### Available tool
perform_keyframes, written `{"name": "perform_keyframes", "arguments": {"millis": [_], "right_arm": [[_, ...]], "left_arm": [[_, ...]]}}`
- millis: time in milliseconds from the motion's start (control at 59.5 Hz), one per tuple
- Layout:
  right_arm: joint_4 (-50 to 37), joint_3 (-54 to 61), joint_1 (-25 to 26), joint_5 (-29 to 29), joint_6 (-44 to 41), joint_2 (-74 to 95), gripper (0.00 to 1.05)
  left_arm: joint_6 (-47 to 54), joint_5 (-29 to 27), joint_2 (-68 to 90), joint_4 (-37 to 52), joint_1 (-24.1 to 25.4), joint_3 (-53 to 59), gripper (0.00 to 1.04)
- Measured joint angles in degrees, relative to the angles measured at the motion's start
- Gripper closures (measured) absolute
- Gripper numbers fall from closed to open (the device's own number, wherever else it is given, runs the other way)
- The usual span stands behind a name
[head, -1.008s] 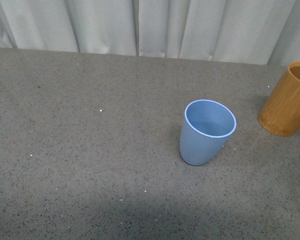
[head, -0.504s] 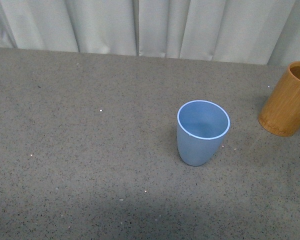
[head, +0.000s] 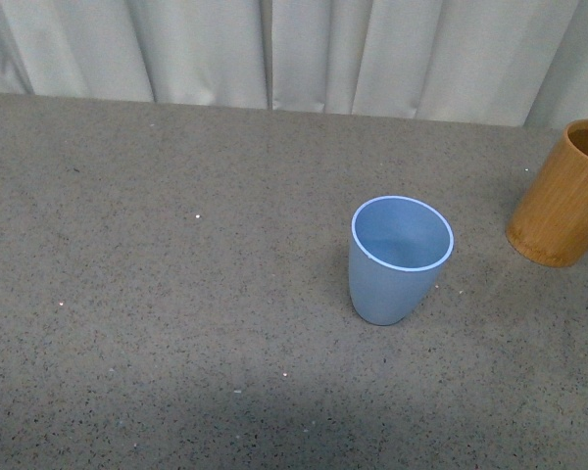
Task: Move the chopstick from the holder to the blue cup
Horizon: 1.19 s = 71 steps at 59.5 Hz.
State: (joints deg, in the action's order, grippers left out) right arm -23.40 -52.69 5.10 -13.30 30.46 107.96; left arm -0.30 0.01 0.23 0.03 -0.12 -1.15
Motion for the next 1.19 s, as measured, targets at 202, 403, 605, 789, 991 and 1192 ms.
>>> {"name": "perform_keyframes", "arguments": {"millis": [202,403,605,789,991,1192], "right_arm": [[-0.3,0.0,0.1,-0.2,0.6,1.1,0.12],[-0.4,0.0,0.1,-0.5,0.7,1.1,0.44],[-0.6,0.0,-0.5,-0.2,0.9,1.1,0.76],[-1.6,0.0,-1.5,-0.1,0.7,1.0,1.02],[-2.3,0.5,-2.0,-0.1,-0.5,0.2,1.02],[-3.4,1.7,-2.0,0.0,-0.7,-2.5,1.02]], "left_arm": [[0.0,0.0,0.0,0.0,0.0,0.0,0.07],[0.0,0.0,0.0,0.0,0.0,0.0,0.07],[0.0,0.0,0.0,0.0,0.0,0.0,0.07],[0.0,0.0,0.0,0.0,0.0,0.0,0.07],[0.0,0.0,0.0,0.0,0.0,0.0,0.07],[0.0,0.0,0.0,0.0,0.0,0.0,0.07]]}}
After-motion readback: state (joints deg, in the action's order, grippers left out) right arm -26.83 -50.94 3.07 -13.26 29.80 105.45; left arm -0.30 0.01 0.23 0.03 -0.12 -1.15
